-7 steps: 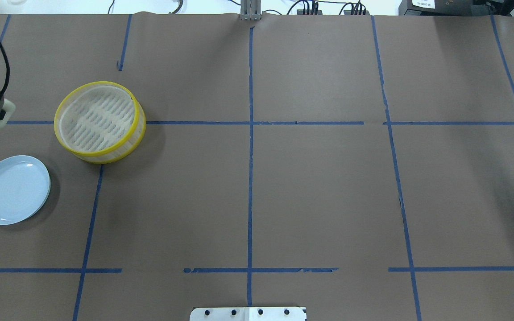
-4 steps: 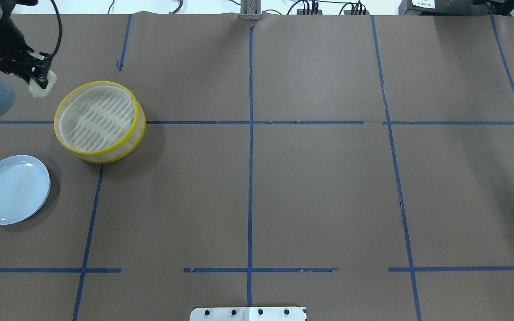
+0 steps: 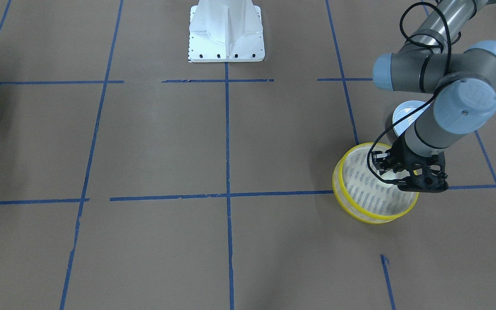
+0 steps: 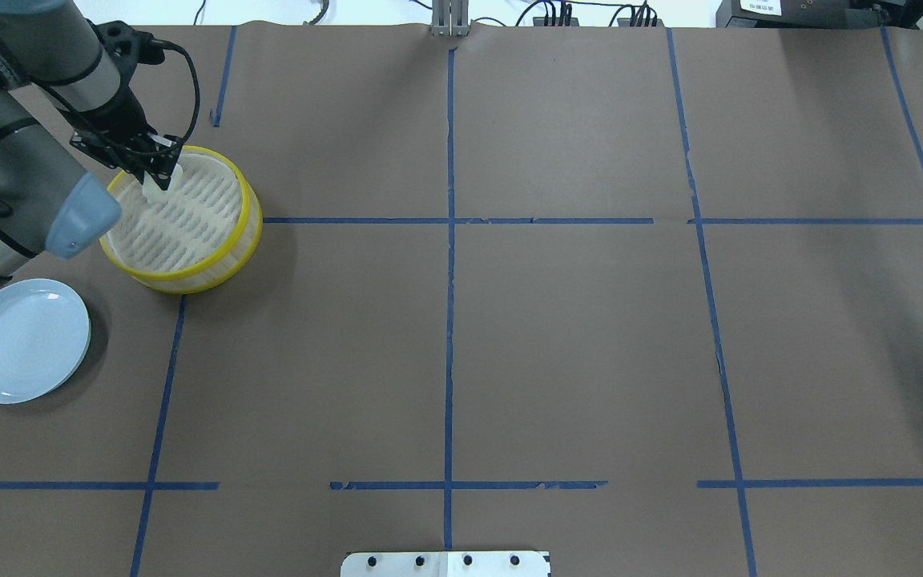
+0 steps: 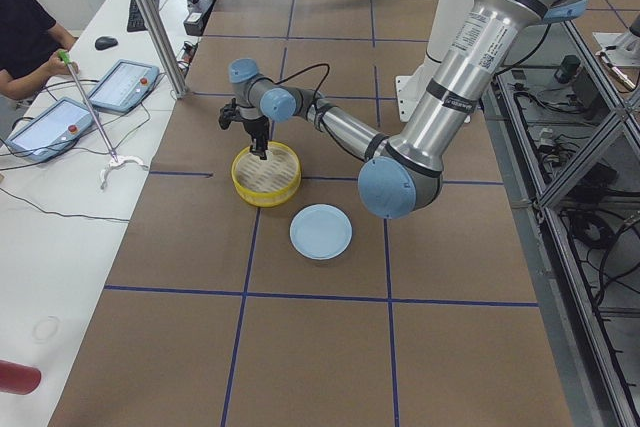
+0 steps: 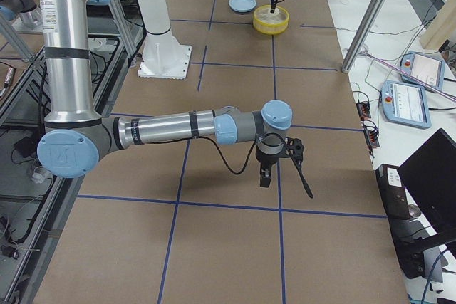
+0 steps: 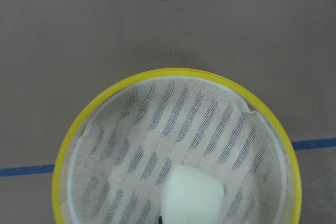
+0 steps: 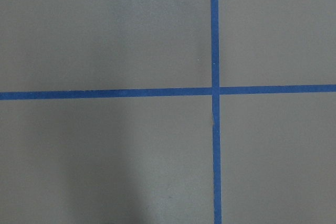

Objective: Place bun in steamer
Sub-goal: 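Carry the bun with the left gripper over the yellow steamer, then lower the bun into the steamer and open the left gripper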

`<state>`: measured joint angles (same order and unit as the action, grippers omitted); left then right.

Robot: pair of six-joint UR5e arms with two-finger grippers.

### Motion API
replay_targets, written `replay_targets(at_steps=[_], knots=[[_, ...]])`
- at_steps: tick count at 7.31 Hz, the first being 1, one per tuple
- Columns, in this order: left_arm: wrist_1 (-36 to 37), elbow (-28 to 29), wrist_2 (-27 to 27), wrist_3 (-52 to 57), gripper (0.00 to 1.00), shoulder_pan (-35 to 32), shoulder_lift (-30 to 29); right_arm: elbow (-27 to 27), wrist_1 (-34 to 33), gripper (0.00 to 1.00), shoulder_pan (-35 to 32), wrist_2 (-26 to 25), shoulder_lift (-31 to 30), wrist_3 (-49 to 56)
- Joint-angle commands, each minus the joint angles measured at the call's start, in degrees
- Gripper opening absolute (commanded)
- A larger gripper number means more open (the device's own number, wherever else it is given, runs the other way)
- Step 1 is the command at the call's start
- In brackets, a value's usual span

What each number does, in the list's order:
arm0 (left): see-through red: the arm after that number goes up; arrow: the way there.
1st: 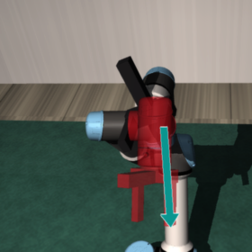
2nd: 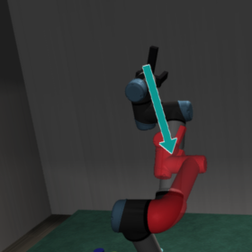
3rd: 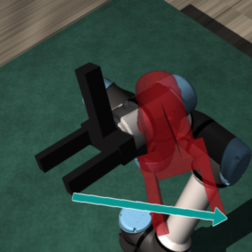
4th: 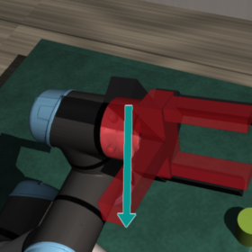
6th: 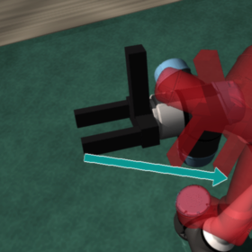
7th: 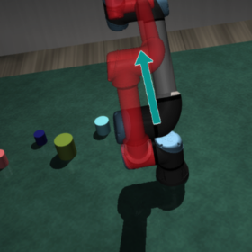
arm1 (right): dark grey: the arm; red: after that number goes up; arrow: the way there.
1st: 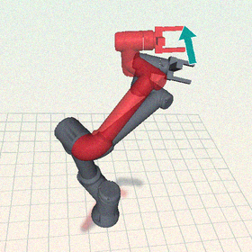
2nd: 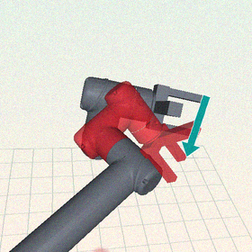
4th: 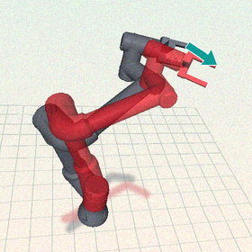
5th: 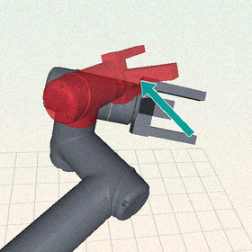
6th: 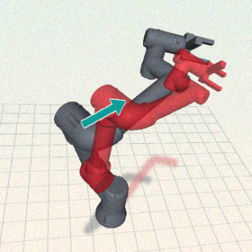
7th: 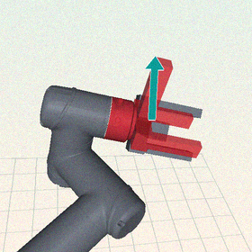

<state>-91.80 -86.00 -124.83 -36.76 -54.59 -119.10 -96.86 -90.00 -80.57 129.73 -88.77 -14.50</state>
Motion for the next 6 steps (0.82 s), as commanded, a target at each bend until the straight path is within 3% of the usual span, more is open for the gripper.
replay_targets(at_steps=[1,5,6], knots=[[-2.2,1.7,0.2,-1.0,0.29,1.1,0.3,0.0,0.0,1.0,0.0,0.0,0.0,0.0],[-2.2,1.8,0.2,-0.8,0.31,1.1,1.2,0.0,0.0,1.0,0.0,0.0,0.0,0.0],[-2.2,1.7,0.3,-0.9,0.5,1.1,1.2,0.0,0.0,1.0,0.0,0.0,0.0,0.0]])
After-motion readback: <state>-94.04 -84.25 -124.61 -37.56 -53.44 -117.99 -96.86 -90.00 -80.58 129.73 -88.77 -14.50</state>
